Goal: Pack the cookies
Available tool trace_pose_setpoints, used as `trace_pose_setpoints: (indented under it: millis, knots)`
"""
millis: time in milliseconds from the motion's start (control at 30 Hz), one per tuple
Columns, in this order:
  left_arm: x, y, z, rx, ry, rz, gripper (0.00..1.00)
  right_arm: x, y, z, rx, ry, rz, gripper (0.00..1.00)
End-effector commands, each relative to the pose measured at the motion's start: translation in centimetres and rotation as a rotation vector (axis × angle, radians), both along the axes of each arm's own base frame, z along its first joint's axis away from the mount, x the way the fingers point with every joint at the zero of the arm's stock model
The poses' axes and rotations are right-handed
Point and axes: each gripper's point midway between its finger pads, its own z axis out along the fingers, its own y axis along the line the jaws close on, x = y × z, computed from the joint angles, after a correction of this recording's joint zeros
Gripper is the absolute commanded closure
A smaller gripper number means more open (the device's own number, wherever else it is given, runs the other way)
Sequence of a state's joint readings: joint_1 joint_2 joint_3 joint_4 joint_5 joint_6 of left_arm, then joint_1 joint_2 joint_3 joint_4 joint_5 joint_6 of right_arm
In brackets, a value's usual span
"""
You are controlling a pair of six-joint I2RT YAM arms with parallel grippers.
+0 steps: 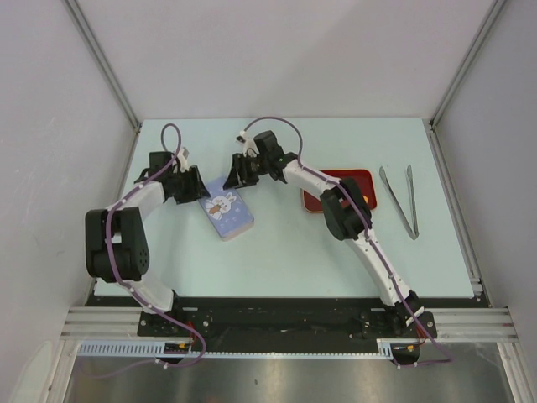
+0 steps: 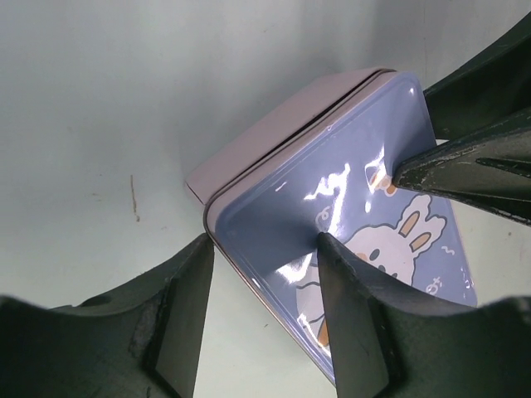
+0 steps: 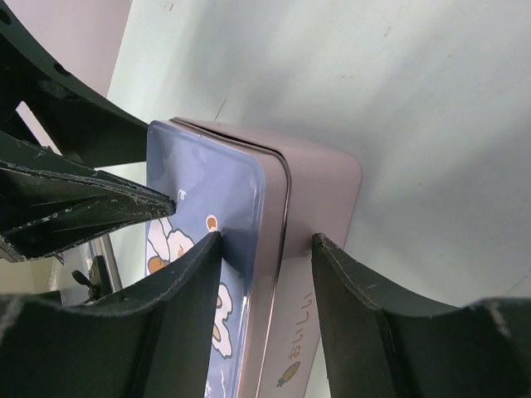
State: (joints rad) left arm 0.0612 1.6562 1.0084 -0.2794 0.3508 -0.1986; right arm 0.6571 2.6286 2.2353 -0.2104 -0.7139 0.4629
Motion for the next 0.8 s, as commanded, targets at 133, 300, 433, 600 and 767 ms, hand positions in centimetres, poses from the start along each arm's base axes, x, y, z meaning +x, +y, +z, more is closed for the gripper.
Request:
trace_pose_setpoints:
  millis: [133, 300, 433, 600, 767]
  knots:
    - [0.9, 1.4, 3.6, 0.096, -0.101, -0.075, 0.41, -2.9, 0.9, -3.0, -0.056, 0.070, 0.054, 0.50]
    - [1.9, 1.3, 3.7, 0.109, -0.090, -0.160, 0.38, -3.0, 0.7, -3.0, -0.061, 0.070, 0.055, 0.50]
    - [2.4, 1.3, 2.5, 0.108, -0.055, -0.226, 0.37, -3.1, 0.7, -2.7, -0.060, 0.062, 0.057, 0.50]
    - [3.2, 1.2, 1.3, 0.103, -0.035, -0.290, 0.37, -3.2, 0.5, -2.5, -0.061, 0.056, 0.058, 0.50]
    - [3.5, 0.8, 0.6, 0.064, -0.019, -0.371, 0.35, -3.2, 0.4, -2.4, -0.065, 0.057, 0.059, 0.50]
